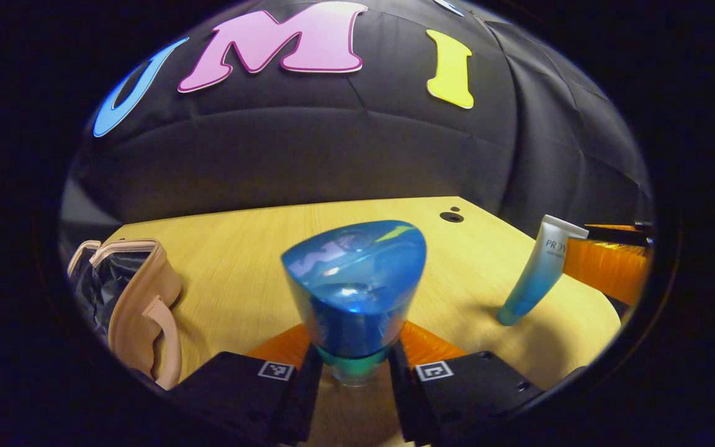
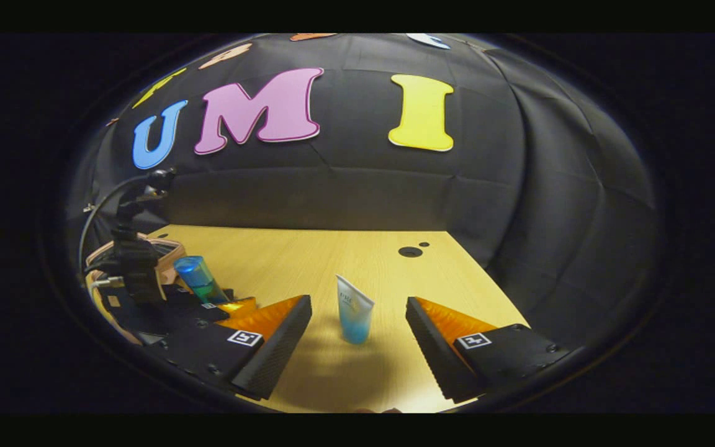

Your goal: First open the suitcase, pack the skin care products into it, and then close the suitcase.

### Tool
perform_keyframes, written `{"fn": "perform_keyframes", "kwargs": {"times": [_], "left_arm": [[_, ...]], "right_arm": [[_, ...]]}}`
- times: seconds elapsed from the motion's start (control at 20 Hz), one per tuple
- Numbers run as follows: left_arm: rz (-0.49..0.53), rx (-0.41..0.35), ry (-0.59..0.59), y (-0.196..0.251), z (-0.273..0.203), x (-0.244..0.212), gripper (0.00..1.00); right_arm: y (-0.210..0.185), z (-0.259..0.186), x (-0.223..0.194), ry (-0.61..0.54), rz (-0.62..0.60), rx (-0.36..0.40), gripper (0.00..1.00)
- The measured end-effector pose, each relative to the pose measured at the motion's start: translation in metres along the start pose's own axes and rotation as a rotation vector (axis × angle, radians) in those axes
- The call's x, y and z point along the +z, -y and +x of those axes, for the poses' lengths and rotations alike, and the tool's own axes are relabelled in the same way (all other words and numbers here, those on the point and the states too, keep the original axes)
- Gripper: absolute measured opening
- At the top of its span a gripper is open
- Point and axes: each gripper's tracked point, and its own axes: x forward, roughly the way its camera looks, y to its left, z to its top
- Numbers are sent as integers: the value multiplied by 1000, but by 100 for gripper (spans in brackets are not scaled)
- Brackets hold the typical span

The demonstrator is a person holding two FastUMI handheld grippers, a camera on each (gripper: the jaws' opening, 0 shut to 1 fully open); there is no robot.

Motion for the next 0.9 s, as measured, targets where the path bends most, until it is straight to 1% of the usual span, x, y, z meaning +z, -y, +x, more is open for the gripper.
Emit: {"fn": "perform_keyframes", "kwargs": {"times": [0.05,0.2,0.35,0.4,0.45,0.5,0.65,0.7,0.85,0.9], "left_arm": [[4,4,-1,0,-1,-1,53],[-9,8,-2,-2,-4,-2,52],[-47,11,2,-7,-14,-4,51],[-51,12,-2,-9,-17,-6,51],[-50,15,-4,-13,-21,-8,51],[-42,16,0,-16,-24,-7,51],[-3,14,18,-23,-35,-1,51],[1,11,28,-25,-41,3,51],[14,-9,47,-27,-58,14,51],[21,-15,52,-28,-65,16,51]], "right_arm": [[-2,5,-4,-5,7,-5,97],[-10,21,-19,-30,2,-11,97],[-14,40,-21,-16,-14,-31,97],[-13,47,-21,-10,-21,-43,95],[-14,54,-24,-14,-22,-44,95],[-14,59,-28,-25,-25,-47,97],[-14,68,-41,-55,-40,-62,97],[-13,70,-44,-64,-38,-70,90],[-10,75,-53,-90,-36,-98,84],[-10,76,-56,-107,-28,-98,67]]}}
